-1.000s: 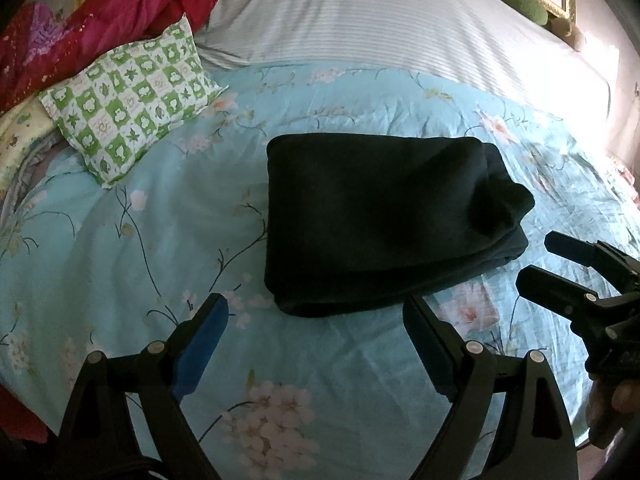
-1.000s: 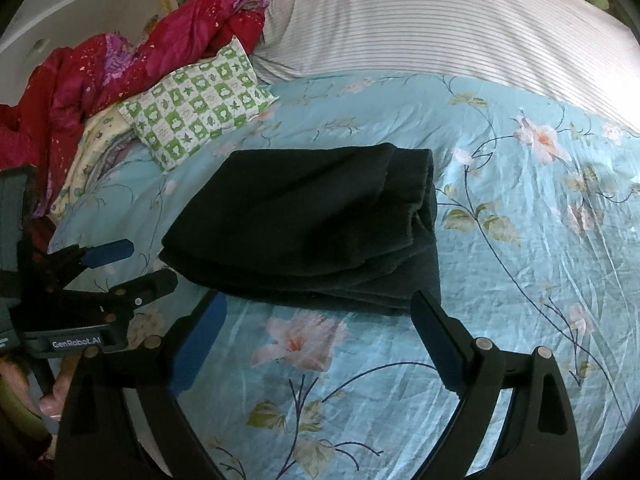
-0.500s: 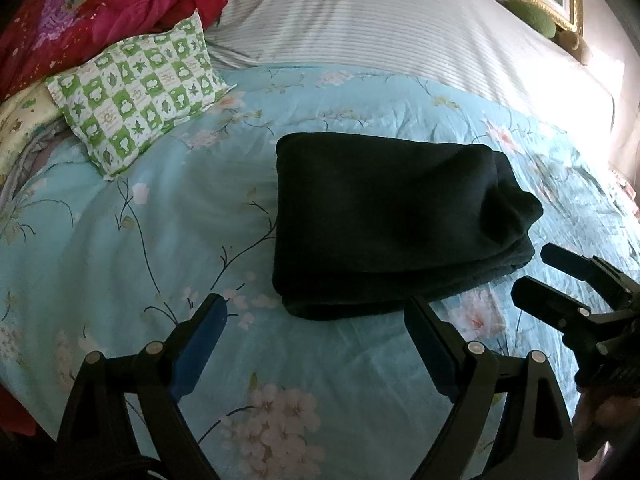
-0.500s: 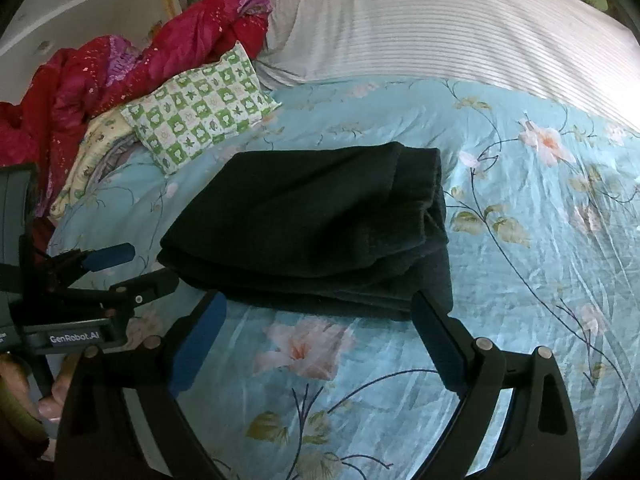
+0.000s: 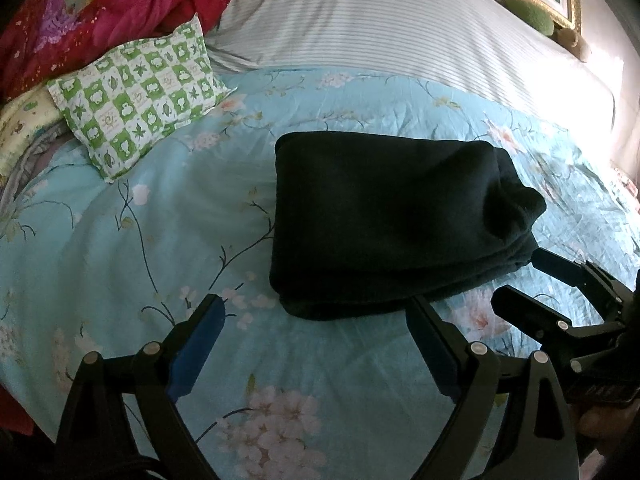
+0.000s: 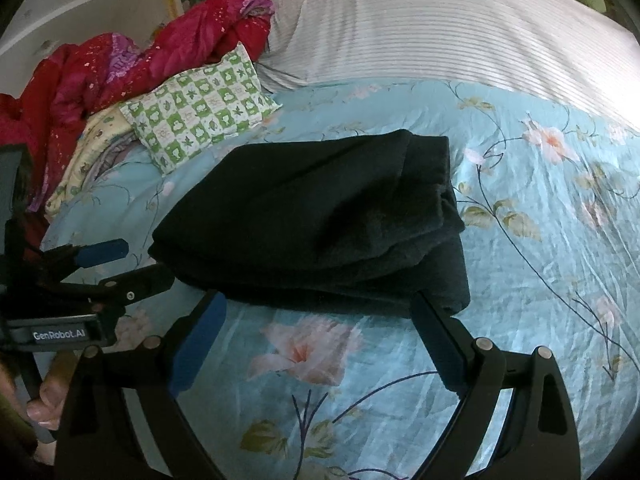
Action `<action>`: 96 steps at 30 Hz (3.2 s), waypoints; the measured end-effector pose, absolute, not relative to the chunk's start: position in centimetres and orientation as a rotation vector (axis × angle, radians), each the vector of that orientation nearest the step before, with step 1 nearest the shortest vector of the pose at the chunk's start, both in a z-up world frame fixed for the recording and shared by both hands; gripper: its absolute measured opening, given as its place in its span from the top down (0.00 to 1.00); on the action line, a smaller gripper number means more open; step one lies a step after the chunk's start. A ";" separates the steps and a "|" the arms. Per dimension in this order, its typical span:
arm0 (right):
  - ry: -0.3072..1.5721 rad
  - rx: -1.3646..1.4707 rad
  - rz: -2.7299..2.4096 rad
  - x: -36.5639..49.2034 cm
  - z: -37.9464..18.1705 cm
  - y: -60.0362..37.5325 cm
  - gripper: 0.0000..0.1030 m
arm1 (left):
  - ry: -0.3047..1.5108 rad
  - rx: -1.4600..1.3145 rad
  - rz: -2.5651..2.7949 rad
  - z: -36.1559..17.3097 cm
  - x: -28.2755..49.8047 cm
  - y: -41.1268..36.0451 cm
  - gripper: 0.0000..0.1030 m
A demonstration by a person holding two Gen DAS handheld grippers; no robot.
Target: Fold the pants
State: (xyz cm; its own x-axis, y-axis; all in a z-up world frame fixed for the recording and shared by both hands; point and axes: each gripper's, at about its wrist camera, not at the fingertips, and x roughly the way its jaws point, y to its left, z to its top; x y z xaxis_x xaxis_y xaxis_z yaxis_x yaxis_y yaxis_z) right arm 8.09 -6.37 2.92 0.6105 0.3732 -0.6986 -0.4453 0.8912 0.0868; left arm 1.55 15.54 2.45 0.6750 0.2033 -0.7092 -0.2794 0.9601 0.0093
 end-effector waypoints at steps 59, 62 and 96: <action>0.750 -0.108 0.479 7.8 3.8 -5.6 0.08 | 0.750 -0.110 0.274 3.3 1.1 15.4 0.08; 0.747 -0.109 0.477 7.9 4.0 -5.7 0.08 | 0.747 -0.108 0.271 3.4 1.1 15.3 0.08; 0.754 -0.117 0.448 9.1 5.5 -7.0 0.06 | 0.752 -0.176 0.269 4.4 3.3 16.2 0.08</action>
State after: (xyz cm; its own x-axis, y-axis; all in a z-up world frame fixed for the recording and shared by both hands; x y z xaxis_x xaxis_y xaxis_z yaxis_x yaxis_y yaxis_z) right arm 9.14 -7.01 5.55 0.6399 0.3500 -0.6841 -0.4329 0.8997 0.0554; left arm 3.26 16.22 4.39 0.6983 0.1772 -0.6935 -0.3024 0.9512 -0.0614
